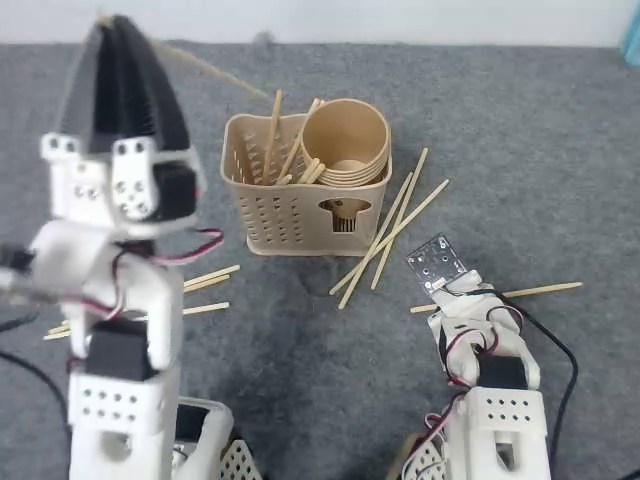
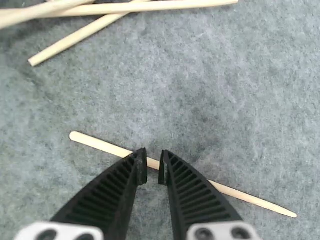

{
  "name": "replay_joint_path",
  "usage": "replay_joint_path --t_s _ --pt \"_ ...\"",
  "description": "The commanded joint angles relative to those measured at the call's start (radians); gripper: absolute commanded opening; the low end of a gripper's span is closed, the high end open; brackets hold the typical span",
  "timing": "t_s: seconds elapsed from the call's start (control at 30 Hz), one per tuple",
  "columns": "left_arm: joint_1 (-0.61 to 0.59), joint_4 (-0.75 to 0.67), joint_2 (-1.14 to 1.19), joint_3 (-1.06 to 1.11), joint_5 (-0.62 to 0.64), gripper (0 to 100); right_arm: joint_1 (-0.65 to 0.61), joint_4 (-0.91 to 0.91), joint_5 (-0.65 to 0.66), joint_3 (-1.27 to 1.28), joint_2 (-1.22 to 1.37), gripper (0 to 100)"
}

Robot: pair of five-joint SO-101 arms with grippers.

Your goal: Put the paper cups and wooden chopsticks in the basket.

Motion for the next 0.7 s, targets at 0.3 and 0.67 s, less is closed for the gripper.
replay_joint_path --t_s 0.3,0.67 --pt "-0.026 0.083 0.101 0.099 -0.02 1 0.03 -0.015 -0.011 -0.006 -0.021 5.4" --pt "-0.017 0.078 0.095 0.271 -0.11 3 0.03 -0.019 -0.011 -0.006 -0.021 5.4"
